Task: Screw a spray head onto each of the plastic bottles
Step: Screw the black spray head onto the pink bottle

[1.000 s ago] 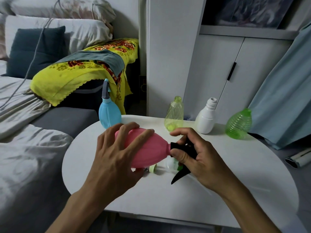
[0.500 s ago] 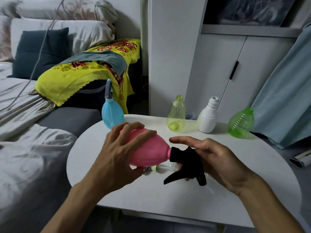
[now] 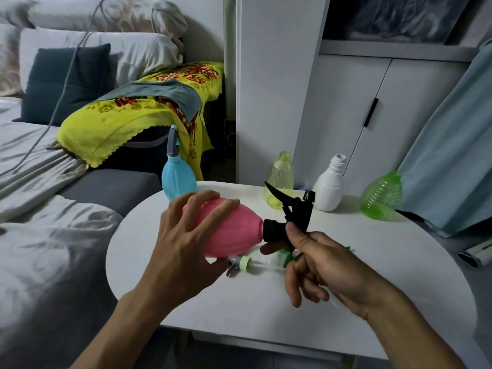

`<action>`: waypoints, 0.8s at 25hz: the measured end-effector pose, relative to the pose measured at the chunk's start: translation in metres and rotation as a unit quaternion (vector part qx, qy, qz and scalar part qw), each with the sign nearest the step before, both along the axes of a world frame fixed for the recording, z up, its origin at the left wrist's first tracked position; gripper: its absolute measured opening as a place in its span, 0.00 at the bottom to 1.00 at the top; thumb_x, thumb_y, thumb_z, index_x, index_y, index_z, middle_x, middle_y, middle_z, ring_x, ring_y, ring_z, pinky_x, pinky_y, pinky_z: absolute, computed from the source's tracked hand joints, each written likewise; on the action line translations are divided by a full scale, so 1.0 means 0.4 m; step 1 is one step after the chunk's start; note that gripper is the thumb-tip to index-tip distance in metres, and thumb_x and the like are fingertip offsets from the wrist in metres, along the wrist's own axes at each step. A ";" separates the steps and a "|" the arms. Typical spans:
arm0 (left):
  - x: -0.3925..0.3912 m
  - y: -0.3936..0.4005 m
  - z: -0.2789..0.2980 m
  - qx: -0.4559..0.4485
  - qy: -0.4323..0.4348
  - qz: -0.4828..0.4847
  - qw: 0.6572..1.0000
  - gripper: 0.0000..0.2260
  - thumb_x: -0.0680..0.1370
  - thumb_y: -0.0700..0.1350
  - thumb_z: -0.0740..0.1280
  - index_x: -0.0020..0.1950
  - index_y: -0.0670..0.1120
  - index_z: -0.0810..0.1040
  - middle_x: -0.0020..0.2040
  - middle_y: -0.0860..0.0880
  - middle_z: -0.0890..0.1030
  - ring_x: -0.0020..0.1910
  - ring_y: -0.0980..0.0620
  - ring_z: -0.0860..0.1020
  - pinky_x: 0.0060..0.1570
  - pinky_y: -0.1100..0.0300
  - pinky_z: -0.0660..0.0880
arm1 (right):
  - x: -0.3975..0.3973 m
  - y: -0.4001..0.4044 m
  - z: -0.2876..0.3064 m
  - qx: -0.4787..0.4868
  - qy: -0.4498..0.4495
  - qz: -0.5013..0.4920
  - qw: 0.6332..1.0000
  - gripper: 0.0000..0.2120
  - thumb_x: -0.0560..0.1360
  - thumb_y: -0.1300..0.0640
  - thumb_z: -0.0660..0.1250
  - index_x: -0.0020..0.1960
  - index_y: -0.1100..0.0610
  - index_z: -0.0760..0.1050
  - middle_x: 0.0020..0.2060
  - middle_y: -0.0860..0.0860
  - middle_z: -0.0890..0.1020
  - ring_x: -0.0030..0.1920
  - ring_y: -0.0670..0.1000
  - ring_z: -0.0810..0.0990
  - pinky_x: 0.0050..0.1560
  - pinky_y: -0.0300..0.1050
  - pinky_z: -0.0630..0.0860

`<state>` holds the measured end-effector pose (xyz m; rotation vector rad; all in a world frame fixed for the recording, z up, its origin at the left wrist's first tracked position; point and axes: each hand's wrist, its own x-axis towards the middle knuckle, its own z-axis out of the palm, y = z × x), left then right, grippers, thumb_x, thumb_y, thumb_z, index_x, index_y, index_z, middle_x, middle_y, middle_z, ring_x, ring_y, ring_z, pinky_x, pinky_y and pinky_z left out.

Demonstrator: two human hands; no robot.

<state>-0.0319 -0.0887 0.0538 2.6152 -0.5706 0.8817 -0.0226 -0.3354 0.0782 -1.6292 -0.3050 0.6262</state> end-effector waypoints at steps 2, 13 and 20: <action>0.000 -0.003 -0.005 0.007 -0.033 0.020 0.999 0.41 0.62 0.51 0.81 0.71 0.50 0.67 0.68 0.40 0.72 0.67 0.36 0.66 0.60 0.37 0.70 | -0.001 0.015 0.002 -0.001 -0.002 -0.023 1.000 0.31 0.76 0.31 0.54 0.50 0.53 0.84 0.26 0.60 0.82 0.18 0.48 0.66 0.24 0.37 0.68; -0.025 -0.101 -0.023 -0.083 -0.026 0.079 0.993 0.44 0.60 0.51 0.82 0.71 0.49 0.66 0.67 0.40 0.70 0.63 0.38 0.67 0.55 0.41 0.74 | -0.002 0.087 -0.036 0.150 -0.062 -0.135 0.977 0.24 0.76 0.38 0.61 0.70 0.44 0.72 0.64 0.48 0.81 0.62 0.49 0.80 0.57 0.51 0.76; -0.032 -0.136 -0.035 -0.317 0.134 -0.025 0.938 0.43 0.58 0.65 0.76 0.70 0.65 0.62 0.65 0.58 0.69 0.61 0.51 0.73 0.50 0.55 0.81 | -0.008 0.123 -0.038 0.245 -0.127 -0.239 0.931 0.23 0.71 0.38 0.69 0.63 0.44 0.80 0.63 0.46 0.82 0.65 0.49 0.77 0.65 0.54 0.71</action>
